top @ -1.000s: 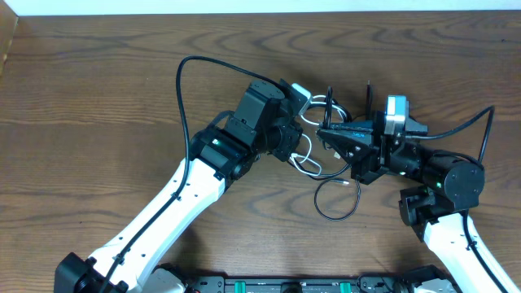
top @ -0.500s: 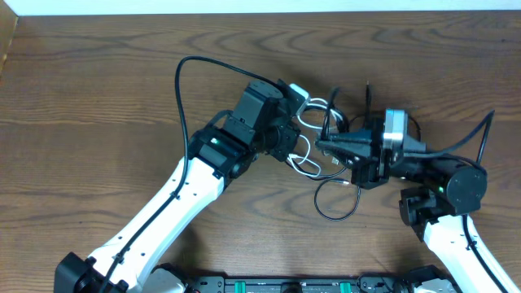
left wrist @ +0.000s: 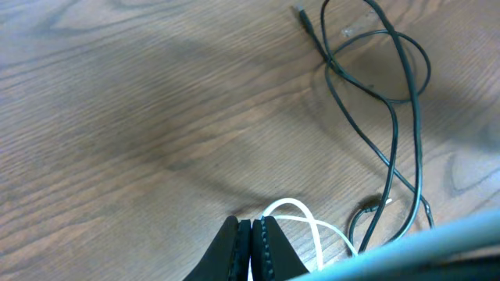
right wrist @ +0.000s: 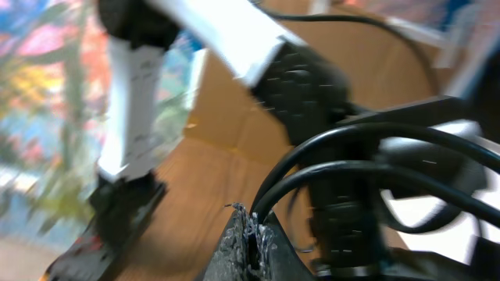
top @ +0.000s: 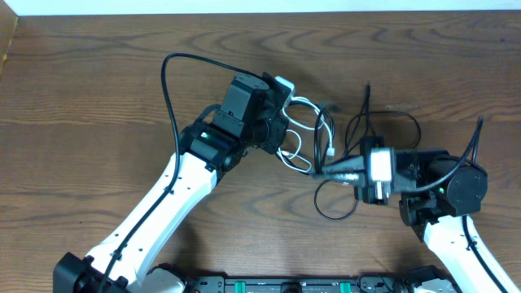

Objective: Untangle cables

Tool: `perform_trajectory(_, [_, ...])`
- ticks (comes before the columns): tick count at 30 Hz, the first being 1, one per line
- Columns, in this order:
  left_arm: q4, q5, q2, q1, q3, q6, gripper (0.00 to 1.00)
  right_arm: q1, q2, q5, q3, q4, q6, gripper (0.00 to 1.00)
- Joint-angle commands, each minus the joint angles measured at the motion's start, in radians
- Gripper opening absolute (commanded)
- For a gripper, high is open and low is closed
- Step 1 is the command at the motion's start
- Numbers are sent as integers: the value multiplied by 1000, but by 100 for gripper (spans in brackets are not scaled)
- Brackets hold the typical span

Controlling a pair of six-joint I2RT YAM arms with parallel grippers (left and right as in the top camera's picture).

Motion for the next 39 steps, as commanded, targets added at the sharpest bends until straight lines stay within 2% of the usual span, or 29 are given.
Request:
perform_trajectory(1, [-3, -18, 11, 24, 14, -20, 8, 7, -10, -132, 11, 5, -66, 1])
perform_trajectory(8, [-3, -17, 11, 59, 14, -38, 8, 7, -10, -132, 11, -9, -66, 1])
perform_trajectory(17, [-3, -17, 11, 71, 14, -50, 8, 7, -10, -132, 11, -191, -66, 3])
perform_trajectory(23, [-3, -18, 11, 71, 14, -50, 8, 7, -10, -121, 11, -322, -66, 15])
perform_trajectory(24, [-3, -18, 11, 71, 14, -50, 8, 7, -10, -121, 11, -337, -66, 21])
perform_trajectory(25, [-3, -18, 11, 71, 14, -50, 8, 7, -10, -121, 11, -363, -66, 23])
perform_trajectory(33, [-3, -18, 11, 72, 14, -50, 8, 7, -10, -117, 10, -466, -66, 29])
perform_trajectory(36, [-3, -18, 11, 72, 14, -50, 8, 6, -10, -56, 11, -478, -61, 29])
perform_trajectory(39, [-3, -18, 11, 72, 14, -50, 8, 6, -10, 115, 11, -554, -27, 29])
